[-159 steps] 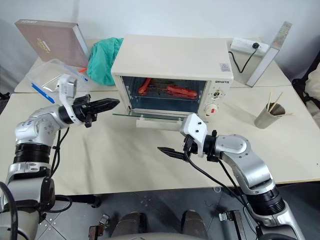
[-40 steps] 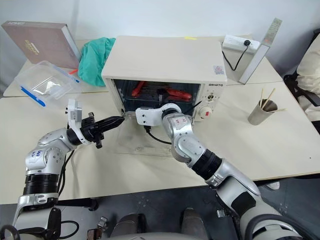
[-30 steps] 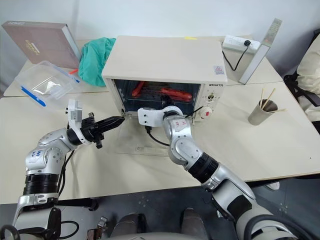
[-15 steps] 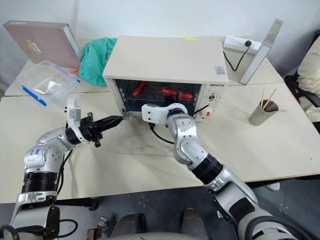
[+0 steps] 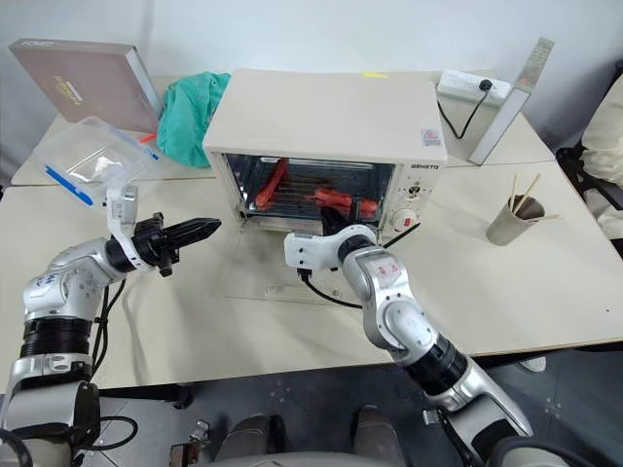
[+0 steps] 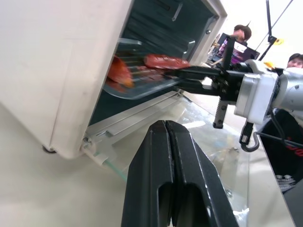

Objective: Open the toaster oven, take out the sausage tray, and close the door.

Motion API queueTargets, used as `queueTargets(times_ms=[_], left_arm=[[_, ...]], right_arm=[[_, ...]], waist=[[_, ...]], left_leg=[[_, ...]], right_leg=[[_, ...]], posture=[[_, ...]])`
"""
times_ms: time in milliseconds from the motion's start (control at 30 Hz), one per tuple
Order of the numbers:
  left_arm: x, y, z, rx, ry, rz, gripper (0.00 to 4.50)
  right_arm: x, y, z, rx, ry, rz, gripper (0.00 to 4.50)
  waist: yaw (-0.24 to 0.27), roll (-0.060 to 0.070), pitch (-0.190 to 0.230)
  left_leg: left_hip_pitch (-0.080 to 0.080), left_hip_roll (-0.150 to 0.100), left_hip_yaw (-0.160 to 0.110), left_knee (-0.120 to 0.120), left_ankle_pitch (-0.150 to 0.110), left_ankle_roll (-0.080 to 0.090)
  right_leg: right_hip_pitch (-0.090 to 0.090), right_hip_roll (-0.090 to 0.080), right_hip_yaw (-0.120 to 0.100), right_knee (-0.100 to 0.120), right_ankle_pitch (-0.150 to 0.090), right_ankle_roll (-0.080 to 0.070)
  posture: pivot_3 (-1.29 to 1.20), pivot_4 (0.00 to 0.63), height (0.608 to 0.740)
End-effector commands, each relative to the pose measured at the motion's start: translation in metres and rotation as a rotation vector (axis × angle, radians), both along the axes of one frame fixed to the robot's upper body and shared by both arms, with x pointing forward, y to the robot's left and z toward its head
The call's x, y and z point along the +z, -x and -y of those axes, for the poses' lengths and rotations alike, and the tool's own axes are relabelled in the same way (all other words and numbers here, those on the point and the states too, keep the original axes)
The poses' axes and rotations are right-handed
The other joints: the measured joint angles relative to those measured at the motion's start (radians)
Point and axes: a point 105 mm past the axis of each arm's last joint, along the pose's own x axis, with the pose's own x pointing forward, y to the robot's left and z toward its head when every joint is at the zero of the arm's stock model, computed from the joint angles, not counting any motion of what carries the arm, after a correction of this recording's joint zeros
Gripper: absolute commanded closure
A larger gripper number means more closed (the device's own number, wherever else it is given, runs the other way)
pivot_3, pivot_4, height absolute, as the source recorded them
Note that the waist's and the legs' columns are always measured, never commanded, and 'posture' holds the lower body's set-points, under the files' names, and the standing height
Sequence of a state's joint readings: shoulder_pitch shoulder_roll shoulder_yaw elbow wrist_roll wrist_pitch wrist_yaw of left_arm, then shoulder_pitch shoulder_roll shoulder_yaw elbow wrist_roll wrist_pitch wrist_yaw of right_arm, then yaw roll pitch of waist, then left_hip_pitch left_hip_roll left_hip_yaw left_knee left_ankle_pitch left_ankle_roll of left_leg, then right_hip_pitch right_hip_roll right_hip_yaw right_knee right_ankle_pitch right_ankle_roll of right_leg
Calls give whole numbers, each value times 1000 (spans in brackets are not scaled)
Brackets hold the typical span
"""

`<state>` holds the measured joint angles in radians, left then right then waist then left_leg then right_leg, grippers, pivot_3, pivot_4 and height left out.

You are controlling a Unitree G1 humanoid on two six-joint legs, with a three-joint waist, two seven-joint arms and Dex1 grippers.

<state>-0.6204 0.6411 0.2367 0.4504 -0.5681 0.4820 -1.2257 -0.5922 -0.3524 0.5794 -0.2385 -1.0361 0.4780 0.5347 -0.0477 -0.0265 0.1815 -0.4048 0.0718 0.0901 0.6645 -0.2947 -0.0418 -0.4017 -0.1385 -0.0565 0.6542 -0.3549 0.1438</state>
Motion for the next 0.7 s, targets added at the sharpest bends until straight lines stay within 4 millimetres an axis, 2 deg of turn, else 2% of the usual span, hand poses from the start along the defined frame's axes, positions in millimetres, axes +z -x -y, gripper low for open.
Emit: queueTargets(times_ms=[33, 267, 433, 500, 600, 700], left_arm=[[18, 1, -7, -15, 51, 40, 4500], [22, 7, -12, -58, 108, 21, 4500], [19, 4, -14, -20, 92, 10, 4500], [15, 4, -14, -24, 82, -48, 4500], [13, 5, -16, -11, 87, -70, 3952], [13, 8, -20, -3, 90, -78, 3024]], right_arm=[[3, 15, 8, 10, 14, 35, 4445], [3, 30, 11, 54, 33, 79, 4445], [2, 31, 13, 56, 34, 84, 4445], [2, 32, 13, 61, 36, 89, 4445], [4, 36, 13, 72, 36, 101, 4500], [5, 43, 12, 99, 36, 111, 4500]], waist=[[3, 0, 0], [17, 0, 0], [19, 0, 0], [19, 0, 0], [19, 0, 0], [20, 0, 0]], left_leg=[[0, 0, 0, 0, 0, 0], [0, 0, 0, 0, 0, 0], [0, 0, 0, 1, 0, 0], [0, 0, 0, 1, 0, 0], [0, 0, 0, 1, 0, 0], [0, 0, 0, 0, 0, 0]], right_leg=[[0, 0, -1, 0, 0, 0], [0, -1, -3, 0, 0, 0], [0, -1, -3, 0, 0, 0], [0, -1, -3, 0, 0, 0], [0, -1, -3, 0, 0, 0], [0, -1, -3, 0, 0, 0]], posture=[[0, 150, 740], [0, 150, 740], [0, 150, 740], [0, 150, 740], [0, 150, 740], [0, 150, 740]])
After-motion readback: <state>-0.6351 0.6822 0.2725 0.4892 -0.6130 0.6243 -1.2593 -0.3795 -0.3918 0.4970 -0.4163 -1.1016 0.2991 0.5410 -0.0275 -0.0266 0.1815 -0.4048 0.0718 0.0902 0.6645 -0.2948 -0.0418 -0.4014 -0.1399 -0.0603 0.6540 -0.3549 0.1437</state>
